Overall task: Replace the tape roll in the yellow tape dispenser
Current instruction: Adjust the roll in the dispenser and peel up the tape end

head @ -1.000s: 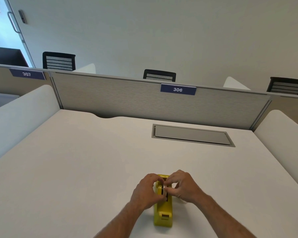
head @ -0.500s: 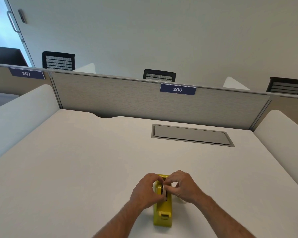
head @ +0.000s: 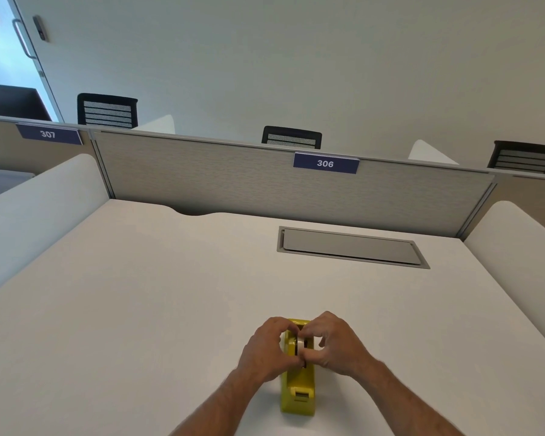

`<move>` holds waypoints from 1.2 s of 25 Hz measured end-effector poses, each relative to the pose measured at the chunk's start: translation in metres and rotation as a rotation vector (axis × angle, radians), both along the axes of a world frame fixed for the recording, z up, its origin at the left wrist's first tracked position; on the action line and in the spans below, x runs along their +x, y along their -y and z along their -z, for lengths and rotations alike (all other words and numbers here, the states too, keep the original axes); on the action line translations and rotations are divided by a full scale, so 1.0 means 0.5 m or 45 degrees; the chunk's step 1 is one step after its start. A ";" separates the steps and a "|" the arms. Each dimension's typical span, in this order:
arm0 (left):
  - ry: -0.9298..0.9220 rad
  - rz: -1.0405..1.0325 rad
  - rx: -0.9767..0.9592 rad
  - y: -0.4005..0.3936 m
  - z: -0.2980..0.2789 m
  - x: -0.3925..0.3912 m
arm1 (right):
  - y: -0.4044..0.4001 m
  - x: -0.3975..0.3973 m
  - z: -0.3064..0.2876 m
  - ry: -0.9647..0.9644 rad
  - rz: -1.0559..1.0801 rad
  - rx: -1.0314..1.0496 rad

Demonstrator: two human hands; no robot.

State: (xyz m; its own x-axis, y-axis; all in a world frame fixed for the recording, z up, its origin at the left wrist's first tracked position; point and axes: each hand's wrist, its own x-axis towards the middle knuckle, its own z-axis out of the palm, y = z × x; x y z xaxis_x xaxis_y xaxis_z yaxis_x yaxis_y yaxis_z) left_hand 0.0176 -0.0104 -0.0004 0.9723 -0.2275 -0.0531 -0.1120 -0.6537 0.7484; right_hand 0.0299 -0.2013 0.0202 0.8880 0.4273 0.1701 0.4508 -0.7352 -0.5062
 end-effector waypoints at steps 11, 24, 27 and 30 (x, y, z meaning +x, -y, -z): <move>-0.017 -0.013 -0.010 0.002 -0.004 -0.002 | 0.001 0.002 -0.002 -0.007 0.035 0.082; 0.020 0.010 -0.002 0.001 -0.002 0.000 | 0.001 -0.002 -0.005 -0.025 0.022 0.002; 0.022 0.012 -0.011 0.001 -0.002 0.000 | 0.001 -0.005 -0.001 0.024 0.012 -0.046; 0.006 -0.006 -0.006 0.002 -0.003 -0.001 | -0.002 -0.008 0.002 0.089 -0.011 -0.076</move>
State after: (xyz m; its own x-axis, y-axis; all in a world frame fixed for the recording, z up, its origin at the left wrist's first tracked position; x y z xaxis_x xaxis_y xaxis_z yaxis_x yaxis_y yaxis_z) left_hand 0.0169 -0.0114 0.0011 0.9737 -0.2230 -0.0472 -0.1127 -0.6509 0.7508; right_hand 0.0257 -0.2001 0.0192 0.8709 0.4465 0.2054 0.4901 -0.7589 -0.4287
